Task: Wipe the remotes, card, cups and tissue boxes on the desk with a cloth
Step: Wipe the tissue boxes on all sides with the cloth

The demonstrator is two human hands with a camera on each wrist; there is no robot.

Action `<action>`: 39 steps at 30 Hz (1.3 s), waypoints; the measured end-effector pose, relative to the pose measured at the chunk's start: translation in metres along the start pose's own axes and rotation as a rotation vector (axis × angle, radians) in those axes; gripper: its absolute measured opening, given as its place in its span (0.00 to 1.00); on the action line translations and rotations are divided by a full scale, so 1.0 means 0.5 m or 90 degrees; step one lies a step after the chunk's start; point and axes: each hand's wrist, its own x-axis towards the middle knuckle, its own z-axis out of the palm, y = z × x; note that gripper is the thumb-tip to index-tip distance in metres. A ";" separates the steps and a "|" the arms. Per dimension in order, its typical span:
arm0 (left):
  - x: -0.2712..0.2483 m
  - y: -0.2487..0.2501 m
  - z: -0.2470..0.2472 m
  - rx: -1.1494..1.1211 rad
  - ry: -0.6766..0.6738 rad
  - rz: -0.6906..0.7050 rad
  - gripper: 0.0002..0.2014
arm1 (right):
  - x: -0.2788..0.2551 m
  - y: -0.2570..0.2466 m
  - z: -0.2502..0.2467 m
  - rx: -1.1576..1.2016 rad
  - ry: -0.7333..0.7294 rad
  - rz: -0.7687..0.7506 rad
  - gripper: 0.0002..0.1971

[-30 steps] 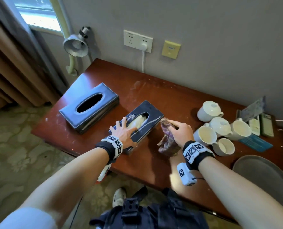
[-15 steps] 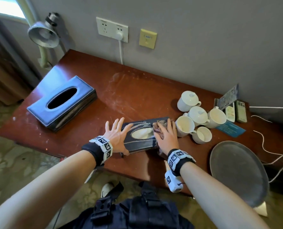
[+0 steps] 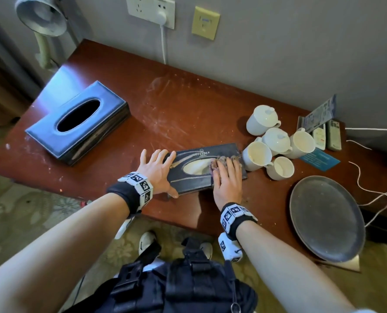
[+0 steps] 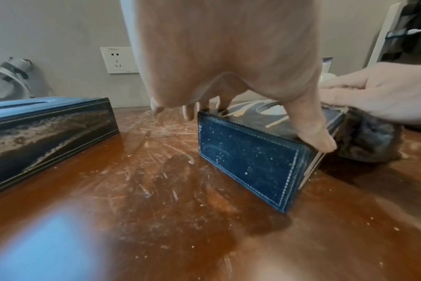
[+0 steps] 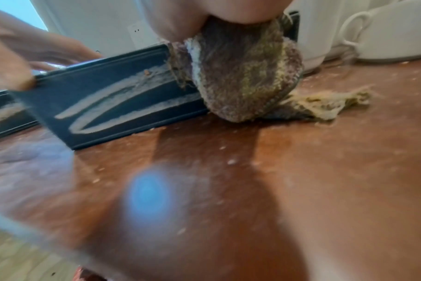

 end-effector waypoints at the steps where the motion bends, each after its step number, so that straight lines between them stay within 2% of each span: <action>1: 0.001 0.001 0.000 -0.005 0.000 0.000 0.67 | -0.009 -0.017 0.005 0.014 0.009 -0.020 0.18; 4: 0.001 0.004 -0.004 -0.016 -0.002 -0.005 0.66 | -0.036 -0.063 0.019 0.051 -0.001 -0.076 0.18; 7: 0.002 0.006 -0.003 -0.031 -0.010 -0.007 0.67 | -0.042 -0.028 0.005 0.027 -0.033 -0.096 0.22; 11: 0.007 0.005 0.001 -0.053 -0.009 -0.007 0.66 | -0.036 0.067 -0.024 -0.014 -0.002 0.025 0.24; 14: 0.006 0.006 0.004 -0.070 -0.011 -0.011 0.67 | -0.032 0.049 -0.018 -0.012 0.008 0.071 0.20; 15: 0.007 0.008 0.004 -0.069 -0.009 -0.015 0.67 | -0.032 0.027 -0.015 -0.010 0.008 0.061 0.19; 19: 0.008 0.014 0.000 -0.048 0.001 -0.028 0.67 | -0.060 -0.054 0.008 0.035 -0.032 -0.078 0.20; 22: 0.004 0.014 -0.003 -0.025 0.003 -0.034 0.68 | -0.060 -0.034 0.004 0.048 -0.035 -0.105 0.20; 26: 0.000 0.012 -0.002 -0.013 0.011 -0.052 0.68 | -0.042 0.040 -0.012 0.027 -0.007 -0.037 0.21; 29: -0.004 0.009 -0.002 -0.022 0.009 -0.054 0.68 | -0.037 0.022 -0.011 0.029 0.012 0.004 0.18; 34: -0.004 0.006 0.003 -0.027 0.002 -0.054 0.68 | -0.067 -0.061 0.010 0.080 -0.065 -0.168 0.18; 37: -0.004 0.000 0.005 -0.038 -0.005 -0.044 0.68 | -0.059 -0.032 0.007 0.063 -0.066 -0.219 0.18; 39: -0.003 -0.011 0.008 -0.055 -0.016 -0.029 0.68 | -0.047 0.013 -0.004 0.041 -0.054 -0.195 0.19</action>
